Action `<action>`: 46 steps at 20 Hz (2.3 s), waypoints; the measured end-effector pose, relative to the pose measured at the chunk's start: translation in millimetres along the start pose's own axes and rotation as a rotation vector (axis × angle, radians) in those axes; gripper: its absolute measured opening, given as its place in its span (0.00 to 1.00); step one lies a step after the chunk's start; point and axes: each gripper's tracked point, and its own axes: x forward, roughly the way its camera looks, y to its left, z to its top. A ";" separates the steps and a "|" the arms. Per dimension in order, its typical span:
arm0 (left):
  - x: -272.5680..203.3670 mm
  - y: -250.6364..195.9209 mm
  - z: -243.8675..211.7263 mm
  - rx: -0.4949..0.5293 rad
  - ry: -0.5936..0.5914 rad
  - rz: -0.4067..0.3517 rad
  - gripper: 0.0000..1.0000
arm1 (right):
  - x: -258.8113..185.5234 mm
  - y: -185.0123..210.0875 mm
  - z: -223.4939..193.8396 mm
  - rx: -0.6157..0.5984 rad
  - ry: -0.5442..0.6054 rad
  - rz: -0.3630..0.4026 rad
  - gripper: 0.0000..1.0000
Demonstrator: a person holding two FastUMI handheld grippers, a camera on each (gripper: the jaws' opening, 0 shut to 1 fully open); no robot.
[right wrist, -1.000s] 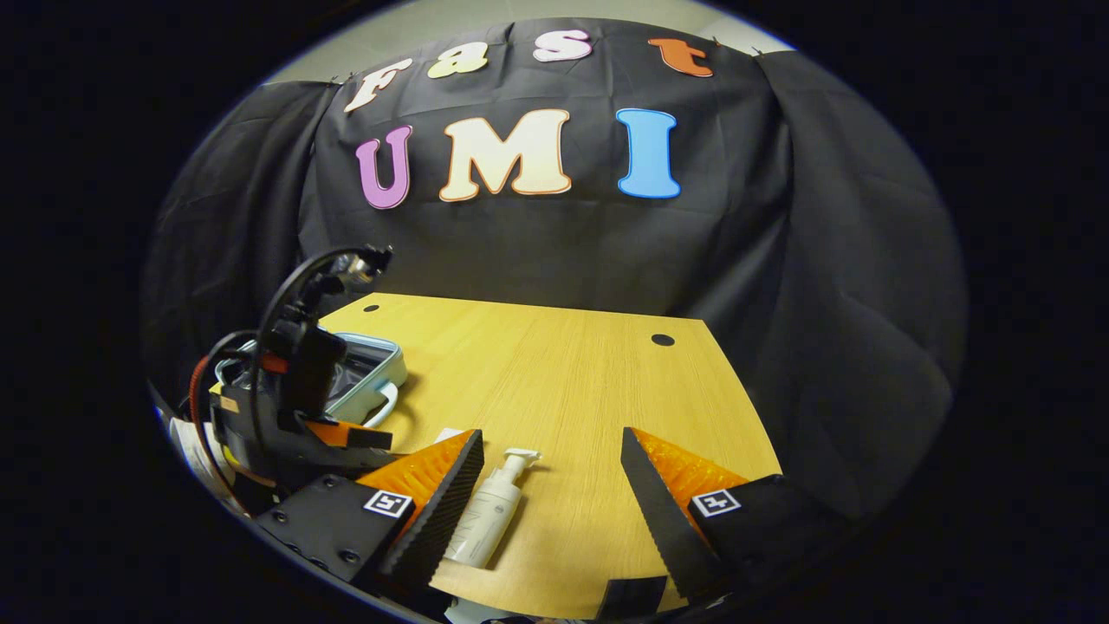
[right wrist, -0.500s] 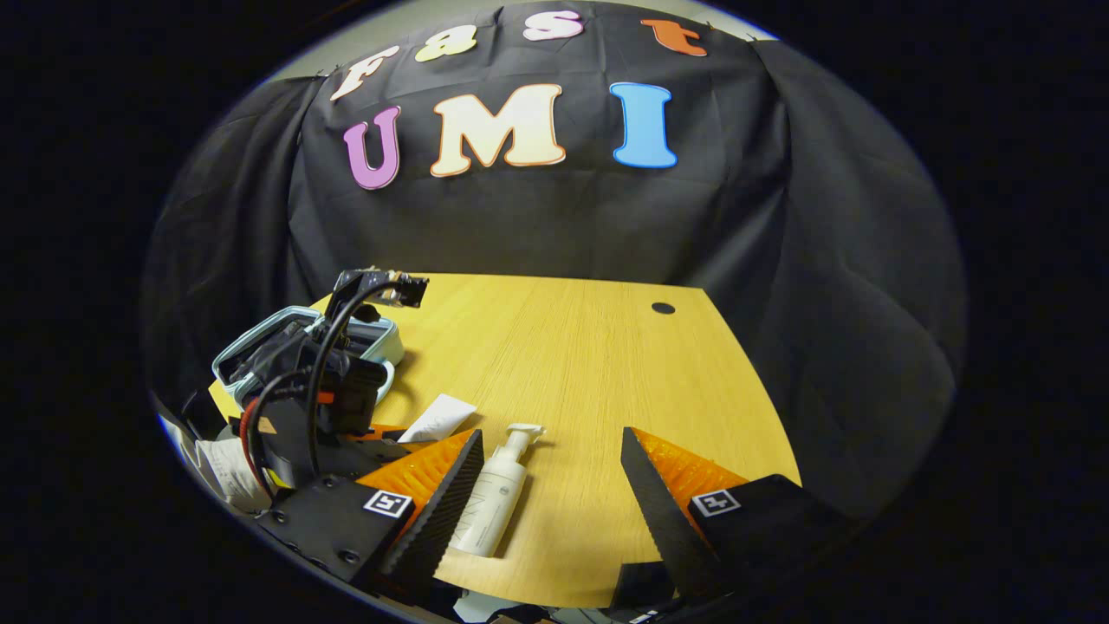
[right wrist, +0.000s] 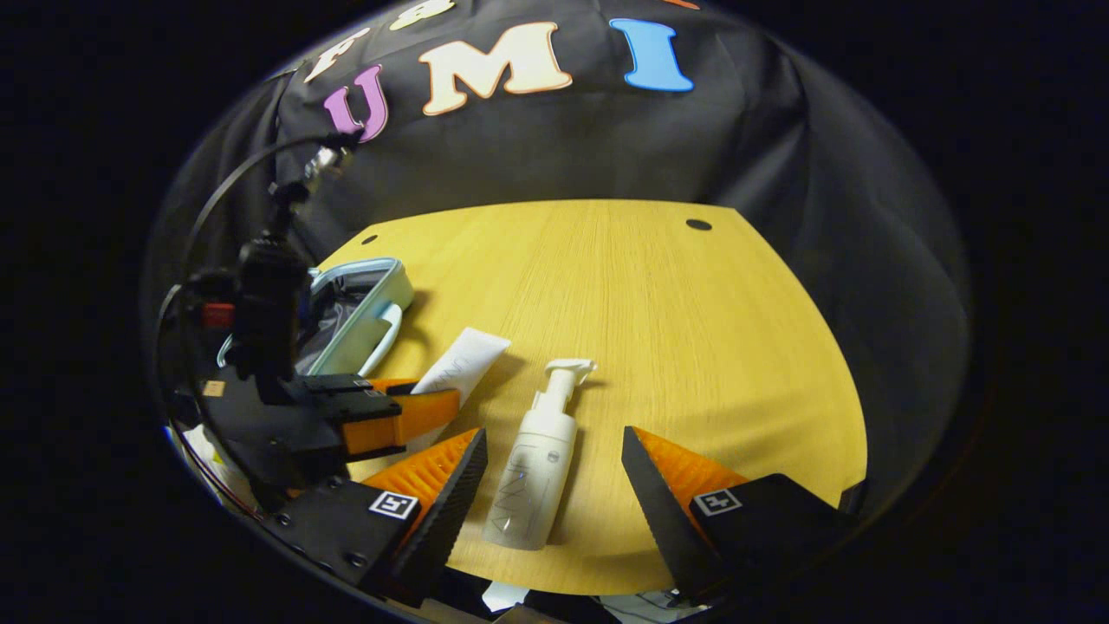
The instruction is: First open the suitcase, pack the skin care products into it, and then close the suitcase.
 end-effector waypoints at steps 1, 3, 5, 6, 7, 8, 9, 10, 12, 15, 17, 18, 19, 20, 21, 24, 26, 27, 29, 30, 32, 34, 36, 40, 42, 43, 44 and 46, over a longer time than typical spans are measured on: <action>-2.9 1.0 9.2 0.009 -0.021 0.001 0.02 | 4.0 0.2 -5.3 0.003 0.021 -0.004 0.99; -15.6 2.0 22.7 0.008 -0.044 0.006 0.02 | 13.7 2.1 -16.0 0.003 0.062 -0.010 0.98; -29.8 5.1 41.4 -0.001 -0.082 0.004 0.02 | 23.9 4.5 -27.2 0.004 0.100 -0.015 0.99; -37.4 6.4 48.8 -0.006 -0.094 0.001 0.02 | 28.3 7.2 -32.3 0.008 0.121 -0.011 0.99; -45.7 9.5 58.0 -0.008 -0.114 0.008 0.02 | 33.2 11.9 -39.6 0.015 0.149 -0.002 0.98; -53.8 14.2 66.2 -0.012 -0.128 0.013 0.02 | 37.7 14.2 -45.8 0.016 0.175 -0.001 0.98; -60.8 20.3 73.2 -0.015 -0.145 0.019 0.02 | 41.1 16.4 -53.7 0.015 0.204 0.002 0.98; -68.0 28.2 78.0 -0.021 -0.159 0.028 0.02 | 38.2 14.3 -53.2 0.008 0.221 -0.015 0.86; -79.1 46.5 81.9 -0.041 -0.167 0.060 0.02 | 43.9 8.1 -53.9 -0.035 0.217 -0.017 0.62; -91.3 89.4 78.2 -0.056 -0.164 0.128 0.02 | 41.5 6.6 -52.9 -0.069 0.206 -0.017 0.53; -96.5 118.0 73.6 -0.070 -0.158 0.172 0.02 | 42.9 7.6 -54.4 -0.054 0.204 -0.016 0.53; -98.4 130.6 70.5 -0.081 -0.155 0.189 0.02 | 42.8 8.1 -54.4 -0.041 0.204 -0.018 0.53; -99.8 143.7 67.1 -0.094 -0.147 0.205 0.02 | 43.0 8.5 -55.1 -0.034 0.206 -0.020 0.53; -100.8 157.1 62.4 -0.102 -0.138 0.221 0.02 | 42.8 8.8 -54.5 -0.025 0.202 -0.025 0.53; -100.9 169.8 58.8 -0.104 -0.129 0.235 0.02 | 43.8 9.5 -54.0 -0.018 0.195 -0.032 0.53; -92.9 206.4 42.1 -0.124 -0.088 0.267 0.02 | 43.1 10.3 -51.7 0.007 0.185 -0.047 0.53; -87.0 226.9 27.6 -0.146 -0.056 0.280 0.02 | 39.4 17.0 -41.0 0.053 0.153 -0.038 0.53; -83.2 236.3 20.9 -0.151 -0.038 0.283 0.02 | 34.9 21.3 -31.3 0.076 0.128 -0.028 0.53; -76.4 252.5 10.9 -0.144 -0.009 0.286 0.02 | 29.4 35.4 -5.1 0.119 0.088 -0.005 0.53; -73.7 259.8 6.3 -0.140 0.001 0.287 0.02 | 27.2 47.7 12.9 0.149 0.065 0.014 0.53; -69.4 267.8 -2.2 -0.145 0.015 0.280 0.02 | 18.9 73.9 41.2 0.217 0.036 0.070 0.53; -64.0 273.2 -9.4 -0.156 0.023 0.263 0.02 | 13.7 97.1 67.1 0.248 0.006 0.117 0.52; -60.3 278.0 -19.1 -0.166 0.034 0.245 0.02 | 13.7 124.6 84.5 0.247 -0.001 0.164 0.52; -59.6 280.0 -21.9 -0.194 0.012 0.216 0.06 | 21.8 184.8 92.6 0.266 0.029 0.249 0.52; -61.6 283.4 -21.6 -0.206 0.000 0.214 0.23 | 28.2 216.5 91.4 0.260 0.055 0.288 0.51; -63.8 283.0 -21.2 -0.211 -0.004 0.212 0.27 | 29.9 233.2 89.5 0.258 0.064 0.312 0.52; -69.5 282.3 -21.1 -0.205 -0.009 0.212 0.29 | 33.8 248.1 88.5 0.252 0.074 0.333 0.51; -88.2 279.6 -7.2 -0.185 -0.063 0.212 0.49 | 45.4 277.0 80.0 0.233 0.106 0.365 0.52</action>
